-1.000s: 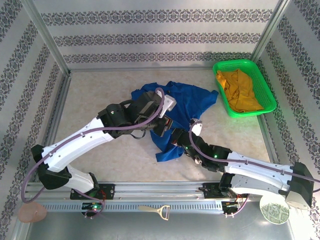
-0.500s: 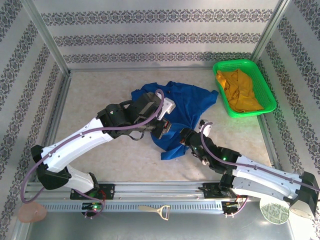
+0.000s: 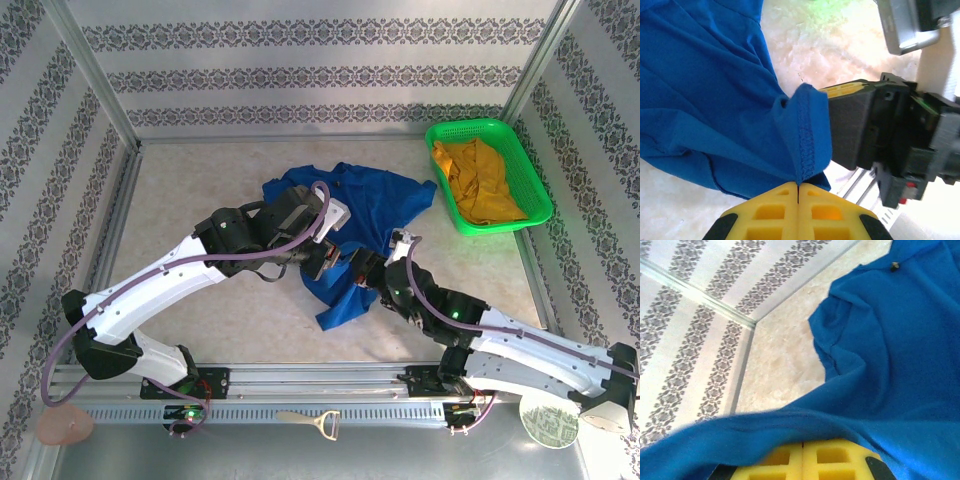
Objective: Fold the inside-out t-shirt
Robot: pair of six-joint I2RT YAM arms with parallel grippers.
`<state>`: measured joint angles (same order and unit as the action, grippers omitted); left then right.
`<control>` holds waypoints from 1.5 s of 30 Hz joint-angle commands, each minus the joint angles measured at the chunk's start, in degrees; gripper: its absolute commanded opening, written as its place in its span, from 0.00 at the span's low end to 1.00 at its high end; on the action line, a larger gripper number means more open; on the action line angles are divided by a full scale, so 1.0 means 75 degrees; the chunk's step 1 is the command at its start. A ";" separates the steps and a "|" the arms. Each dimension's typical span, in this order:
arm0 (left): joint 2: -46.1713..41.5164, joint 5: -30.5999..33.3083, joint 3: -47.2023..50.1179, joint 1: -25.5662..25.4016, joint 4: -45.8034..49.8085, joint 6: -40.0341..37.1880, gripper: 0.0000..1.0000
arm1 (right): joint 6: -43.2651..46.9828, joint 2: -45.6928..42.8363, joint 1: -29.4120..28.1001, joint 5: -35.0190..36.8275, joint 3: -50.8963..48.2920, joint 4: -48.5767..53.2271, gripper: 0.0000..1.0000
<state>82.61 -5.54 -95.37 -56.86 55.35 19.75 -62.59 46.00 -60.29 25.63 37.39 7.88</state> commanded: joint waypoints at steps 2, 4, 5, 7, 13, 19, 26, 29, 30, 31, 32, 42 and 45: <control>-0.0153 0.0096 0.0082 0.0172 0.0144 -0.0150 0.00 | 0.0089 -0.0292 -0.0062 0.0405 -0.0010 0.0335 0.18; -0.0229 0.0021 0.0132 0.0227 0.0046 -0.0084 0.00 | -0.0042 -0.0342 0.0034 0.0465 -0.0169 0.0332 0.25; -0.0249 -0.0038 0.0155 0.0254 0.0001 -0.0052 0.00 | -0.0099 -0.0291 0.0119 0.0386 -0.0211 0.0315 0.25; -0.0254 -0.0103 0.0165 0.0292 -0.0047 0.0003 0.00 | -0.0077 -0.0095 0.0170 0.0183 -0.0188 0.0203 0.25; -0.0216 -0.0256 0.0141 0.0319 -0.0171 0.0097 0.00 | -0.0080 0.0860 0.0014 -0.0299 0.0069 -0.0208 0.15; -0.0135 -0.0264 0.0107 0.0316 -0.0221 0.0144 0.00 | -0.0276 0.1438 -0.0478 -0.0122 0.0172 -0.0529 0.03; -0.0103 -0.0244 0.0018 0.0316 -0.0217 0.0200 0.00 | -0.0810 0.1102 -0.1376 0.0730 0.0058 -0.0385 0.00; -0.0145 -0.0330 0.0007 0.0316 -0.0243 0.0270 0.00 | -0.1271 0.1567 -0.1357 0.0872 0.0051 -0.0602 0.00; -0.0164 -0.0388 0.0013 0.0316 -0.0271 0.0293 0.00 | -0.1517 0.1836 -0.1281 0.0910 0.0045 -0.0744 0.00; -0.0193 -0.0457 0.0035 0.0316 -0.0308 0.0321 0.00 | -0.1663 0.2084 -0.1186 0.0980 0.0054 -0.0876 0.00; -0.0248 -0.0527 0.0053 0.0316 -0.0361 0.0368 0.00 | -0.1827 0.2348 -0.1114 0.1172 0.0086 -0.0915 0.00; -0.0968 -0.1241 0.0167 0.0316 -0.0728 0.0894 0.00 | -0.1508 0.3023 0.0275 0.1207 -0.0004 -0.1262 0.00; -0.1056 -0.1165 0.0292 0.0316 -0.0865 0.0968 0.00 | -0.1206 0.3092 0.0235 0.0750 0.0187 -0.1251 0.00</control>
<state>75.53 -13.30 -94.30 -55.05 51.70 24.97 -74.26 68.60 -58.13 34.13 37.01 -0.49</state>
